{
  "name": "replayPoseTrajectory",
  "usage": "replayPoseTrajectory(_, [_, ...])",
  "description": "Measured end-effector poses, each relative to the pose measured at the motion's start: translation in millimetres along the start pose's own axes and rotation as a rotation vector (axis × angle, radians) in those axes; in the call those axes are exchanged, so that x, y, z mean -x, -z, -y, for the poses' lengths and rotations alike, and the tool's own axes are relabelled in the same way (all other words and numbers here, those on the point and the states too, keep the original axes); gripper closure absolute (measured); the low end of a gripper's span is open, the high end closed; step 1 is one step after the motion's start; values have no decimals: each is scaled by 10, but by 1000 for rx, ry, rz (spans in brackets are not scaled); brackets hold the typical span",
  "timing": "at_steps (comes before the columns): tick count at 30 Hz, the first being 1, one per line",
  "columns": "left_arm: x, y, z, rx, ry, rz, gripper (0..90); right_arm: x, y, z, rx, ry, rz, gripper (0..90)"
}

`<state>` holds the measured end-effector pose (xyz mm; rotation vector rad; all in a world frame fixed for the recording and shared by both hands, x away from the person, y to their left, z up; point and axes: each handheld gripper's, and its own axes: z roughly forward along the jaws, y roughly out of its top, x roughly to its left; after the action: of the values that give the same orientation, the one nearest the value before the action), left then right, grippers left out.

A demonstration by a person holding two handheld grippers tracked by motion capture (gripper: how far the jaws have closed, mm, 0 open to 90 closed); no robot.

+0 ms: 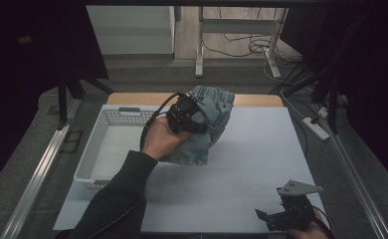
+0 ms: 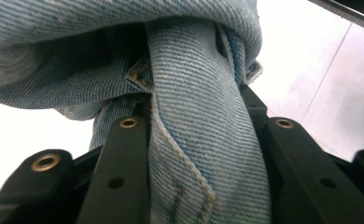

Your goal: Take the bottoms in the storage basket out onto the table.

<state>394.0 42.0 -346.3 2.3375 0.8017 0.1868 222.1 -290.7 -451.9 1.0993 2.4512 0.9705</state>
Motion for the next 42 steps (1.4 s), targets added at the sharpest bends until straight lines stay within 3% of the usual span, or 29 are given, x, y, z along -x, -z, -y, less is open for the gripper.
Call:
replayPoseTrajectory(7, [111,-174,-74,-8,-24,12,652,-2,2,1,0,3,0,2])
replayPoseTrajectory(15, [163,-445,-92,-23,-25,25,650,-4,3,2,2,7,-4,2])
replayPoseTrajectory(37, [177,-1045,34,-61,-25,23,646,-8,6,4,1,19,-6,2])
replayPoseTrajectory(42, [142,-1171,102,-63,0,36,645,-10,5,3,1,18,-8,2])
